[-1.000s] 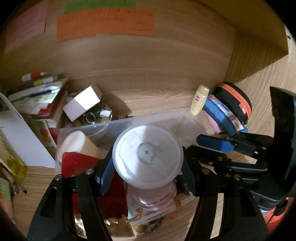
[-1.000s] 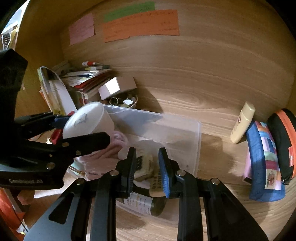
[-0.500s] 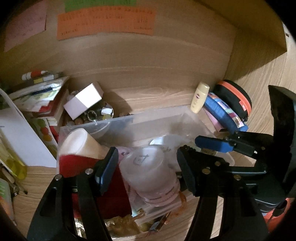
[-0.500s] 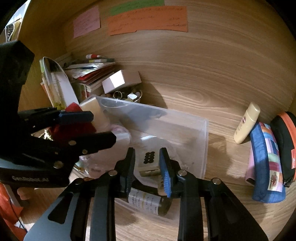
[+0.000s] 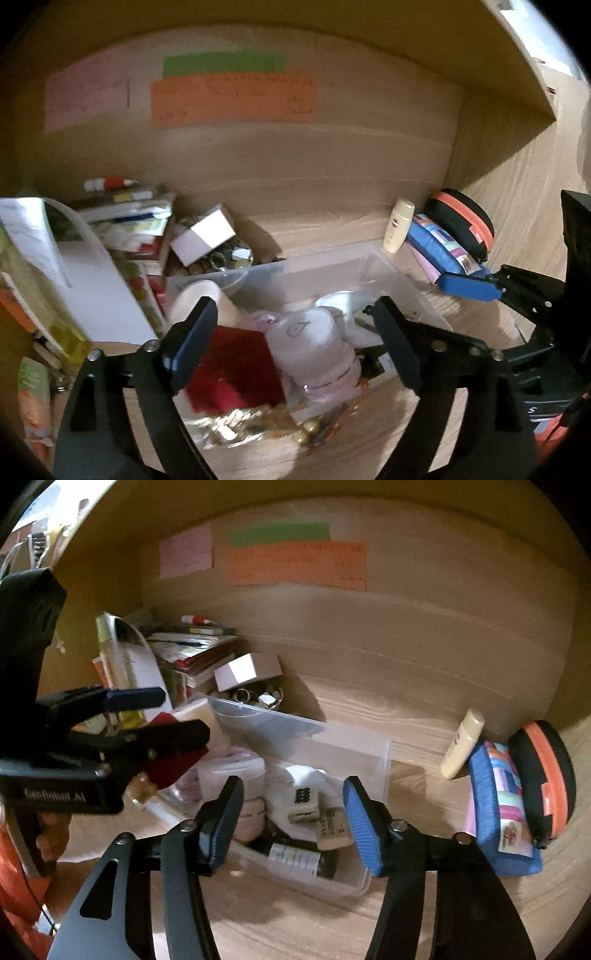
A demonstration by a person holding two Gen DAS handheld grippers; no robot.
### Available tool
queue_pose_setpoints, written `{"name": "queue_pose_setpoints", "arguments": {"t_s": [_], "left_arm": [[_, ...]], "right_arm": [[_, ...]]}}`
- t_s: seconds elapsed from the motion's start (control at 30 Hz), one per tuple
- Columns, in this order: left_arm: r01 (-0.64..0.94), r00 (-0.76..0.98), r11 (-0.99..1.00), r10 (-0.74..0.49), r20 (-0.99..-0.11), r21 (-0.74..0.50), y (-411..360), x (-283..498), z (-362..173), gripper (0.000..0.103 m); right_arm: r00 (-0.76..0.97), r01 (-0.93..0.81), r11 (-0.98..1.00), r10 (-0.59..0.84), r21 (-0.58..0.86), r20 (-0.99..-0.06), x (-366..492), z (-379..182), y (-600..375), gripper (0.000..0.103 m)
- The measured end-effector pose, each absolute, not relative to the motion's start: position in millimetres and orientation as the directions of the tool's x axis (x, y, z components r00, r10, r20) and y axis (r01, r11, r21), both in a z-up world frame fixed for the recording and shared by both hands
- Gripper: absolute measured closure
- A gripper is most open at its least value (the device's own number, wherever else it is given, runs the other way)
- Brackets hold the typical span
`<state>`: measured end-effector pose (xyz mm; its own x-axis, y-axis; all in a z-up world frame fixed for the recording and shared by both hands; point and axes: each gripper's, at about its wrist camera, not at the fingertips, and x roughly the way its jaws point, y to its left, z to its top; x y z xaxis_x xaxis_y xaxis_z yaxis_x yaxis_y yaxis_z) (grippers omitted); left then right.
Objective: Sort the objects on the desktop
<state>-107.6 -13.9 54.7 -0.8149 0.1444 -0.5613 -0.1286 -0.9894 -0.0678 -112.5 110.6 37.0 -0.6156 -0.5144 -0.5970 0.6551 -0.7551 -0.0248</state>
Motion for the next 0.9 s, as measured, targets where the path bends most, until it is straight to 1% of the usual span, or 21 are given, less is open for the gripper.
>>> {"name": "queue_pose_setpoints", "arguments": {"t_s": [0.03, 0.1, 0.17, 0.2, 0.23, 0.43, 0.67, 0.8, 0.9], "left_arm": [[-0.129, -0.82, -0.99, 0.14, -0.556, -0.058, -15.4, -102.0, 56.8, 0.012], [-0.125, -0.827, -0.991, 0.126, -0.548, -0.039, -17.6, -91.8, 59.0, 0.01], [-0.118, -0.833, -0.993, 0.112, -0.542, -0.023, -21.3, -81.3, 59.5, 0.007], [-0.115, -0.834, -0.993, 0.106, -0.542, -0.018, -23.5, -75.6, 58.8, 0.006], [-0.113, -0.832, -0.994, 0.102, -0.545, -0.014, -25.1, -70.9, 57.4, 0.006], [-0.08, -0.818, -0.997, 0.06, -0.572, 0.009, -39.8, -46.8, 44.4, 0.006], [-0.028, -0.797, -0.999, 0.033, -0.604, -0.017, -60.2, -26.2, 27.2, 0.006], [-0.003, -0.775, -0.999, 0.023, -0.631, -0.033, -70.8, -20.9, 12.5, 0.006], [0.002, -0.758, -0.999, 0.028, -0.651, -0.046, -75.1, -20.1, 1.6, 0.006]], "right_arm": [[-0.616, 0.658, -0.752, -0.518, -0.026, -0.594, -107.1, 37.5, 110.8, 0.041], [-0.602, 0.672, -0.74, -0.527, -0.024, -0.6, -97.3, 36.3, 109.9, 0.04], [-0.582, 0.683, -0.73, -0.535, -0.011, -0.613, -91.9, 32.5, 107.2, 0.035], [-0.564, 0.693, -0.721, -0.545, 0.004, -0.621, -87.6, 29.3, 105.2, 0.028], [-0.554, 0.699, -0.715, -0.551, 0.011, -0.624, -84.6, 27.0, 104.0, 0.026], [-0.499, 0.727, -0.686, -0.552, 0.023, -0.668, -68.0, 5.3, 90.7, 0.026], [-0.392, 0.744, -0.661, -0.549, 0.097, -0.738, -73.1, -24.1, 70.9, 0.026], [-0.336, 0.728, -0.671, -0.527, 0.14, -0.781, -85.5, -41.5, 58.1, 0.026], [-0.292, 0.714, -0.675, -0.53, 0.187, -0.796, -93.2, -49.1, 52.4, 0.026]]}}
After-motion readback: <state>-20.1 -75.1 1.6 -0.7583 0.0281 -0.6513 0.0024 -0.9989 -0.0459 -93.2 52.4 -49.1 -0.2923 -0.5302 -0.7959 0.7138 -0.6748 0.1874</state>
